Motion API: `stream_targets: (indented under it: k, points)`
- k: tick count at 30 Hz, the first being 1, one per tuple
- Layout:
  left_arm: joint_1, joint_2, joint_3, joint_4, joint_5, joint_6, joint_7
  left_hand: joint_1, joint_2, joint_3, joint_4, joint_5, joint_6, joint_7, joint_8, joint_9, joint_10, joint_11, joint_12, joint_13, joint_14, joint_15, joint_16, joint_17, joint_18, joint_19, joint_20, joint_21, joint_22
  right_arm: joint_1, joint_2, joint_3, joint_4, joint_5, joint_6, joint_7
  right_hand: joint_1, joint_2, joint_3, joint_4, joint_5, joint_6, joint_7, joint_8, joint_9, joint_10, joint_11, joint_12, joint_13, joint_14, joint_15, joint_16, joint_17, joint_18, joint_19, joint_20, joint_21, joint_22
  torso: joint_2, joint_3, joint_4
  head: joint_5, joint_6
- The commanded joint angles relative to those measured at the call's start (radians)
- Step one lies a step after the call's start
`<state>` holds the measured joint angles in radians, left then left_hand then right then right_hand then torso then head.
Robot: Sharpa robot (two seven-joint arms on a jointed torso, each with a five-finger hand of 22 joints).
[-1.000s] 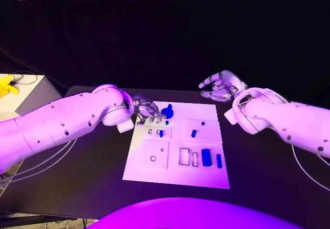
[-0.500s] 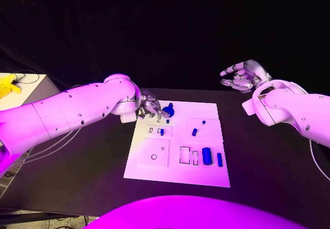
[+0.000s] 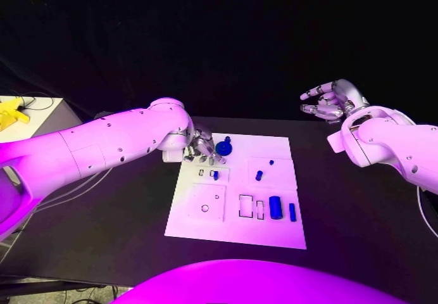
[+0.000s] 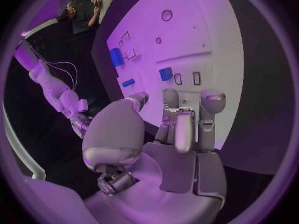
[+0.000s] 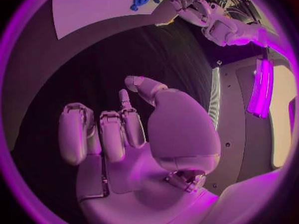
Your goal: Assemble the parts on the task board
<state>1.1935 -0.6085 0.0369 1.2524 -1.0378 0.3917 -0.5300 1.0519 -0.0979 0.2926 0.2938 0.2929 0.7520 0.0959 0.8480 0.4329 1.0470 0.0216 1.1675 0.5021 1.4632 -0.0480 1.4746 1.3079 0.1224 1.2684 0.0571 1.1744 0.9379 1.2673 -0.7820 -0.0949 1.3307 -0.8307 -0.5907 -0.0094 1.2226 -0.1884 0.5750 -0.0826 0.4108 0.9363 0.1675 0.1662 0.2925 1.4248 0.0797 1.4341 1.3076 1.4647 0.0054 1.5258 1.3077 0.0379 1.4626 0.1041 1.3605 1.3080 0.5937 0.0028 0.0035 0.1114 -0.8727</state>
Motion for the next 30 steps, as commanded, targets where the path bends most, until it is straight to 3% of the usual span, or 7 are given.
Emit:
stream_targets:
  k: [1,9,18,27,30]
  points:
    - [0.004,0.01,-0.001,-0.01,0.002,0.055,-0.007,0.0,0.008,-0.001,-0.002,0.002,-0.001,0.0,-0.005,0.002,0.002,0.001,0.002,-0.001,0.03,0.007,0.004,0.045,0.005,0.002,0.001,0.004,-0.002,0.0,-0.001,0.0,0.0,0.005,-0.005,-0.007,0.004,-0.01,-0.006,-0.001,0.005,-0.008,0.002,0.002,-0.001,-0.009,0.0,-0.008,0.092,0.08,-0.004,-0.006,0.171,0.009,0.035,-0.004,-0.008,0.168,0.001,-0.001,0.0017,-0.002,0.0]
    - [0.003,0.027,-0.005,-0.026,0.011,0.062,-0.008,0.002,0.01,0.001,-0.002,0.003,0.0,-0.001,-0.005,0.002,0.002,0.0,0.002,0.0,0.031,0.007,0.005,0.047,0.006,0.002,0.002,0.004,-0.003,0.0,-0.001,0.0,0.0,0.009,-0.005,-0.007,0.005,-0.011,-0.006,-0.001,0.006,-0.01,0.002,0.002,-0.002,-0.011,0.001,-0.011,0.09,0.079,-0.004,-0.007,0.17,0.01,0.034,-0.004,-0.011,0.166,0.003,-0.0017,0.0024,-0.004,0.0]
    - [0.001,0.04,-0.02,-0.038,0.02,0.065,-0.008,0.003,0.011,0.001,-0.002,0.004,0.0,-0.001,-0.005,0.003,0.001,0.0,0.002,-0.002,0.03,0.007,0.004,0.045,0.006,0.001,0.002,0.003,-0.004,0.0,-0.001,-0.001,0.005,0.01,-0.004,-0.009,0.006,-0.011,-0.006,-0.001,0.007,-0.012,0.003,0.001,-0.002,-0.015,0.001,-0.015,0.086,0.079,-0.004,-0.006,0.171,0.01,0.035,-0.004,-0.01,0.166,0.005,-0.0028,0.005,-0.011,0.0]
    - [0.001,0.041,-0.024,-0.046,0.028,0.08,-0.01,0.024,0.015,0.008,-0.005,0.008,0.005,-0.002,-0.005,0.008,-0.001,-0.001,0.002,0.002,0.03,0.007,0.004,0.047,0.006,0.0,0.003,0.003,-0.003,-0.001,-0.004,-0.001,0.006,0.011,-0.003,-0.012,0.006,-0.011,-0.006,-0.001,0.007,-0.013,0.003,0.001,-0.002,-0.018,0.001,-0.017,0.084,0.08,-0.004,-0.005,0.174,0.008,0.037,-0.004,-0.004,0.169,0.004,-0.0016,0.0082,-0.012,0.0]
    - [0.001,0.042,-0.026,-0.049,0.029,0.088,-0.011,0.027,0.015,0.009,-0.005,0.008,0.005,-0.002,-0.005,0.009,-0.001,-0.001,0.001,0.002,0.03,0.007,0.004,0.046,0.006,-0.001,0.003,0.003,-0.004,-0.001,-0.004,-0.002,0.007,0.011,-0.002,-0.013,0.007,-0.01,-0.005,-0.001,0.008,-0.013,0.003,0.001,-0.002,-0.018,0.001,-0.017,0.084,0.08,-0.004,-0.005,0.174,0.008,0.037,-0.004,-0.004,0.169,0.004,-0.0029,0.0082,-0.013,0.0]
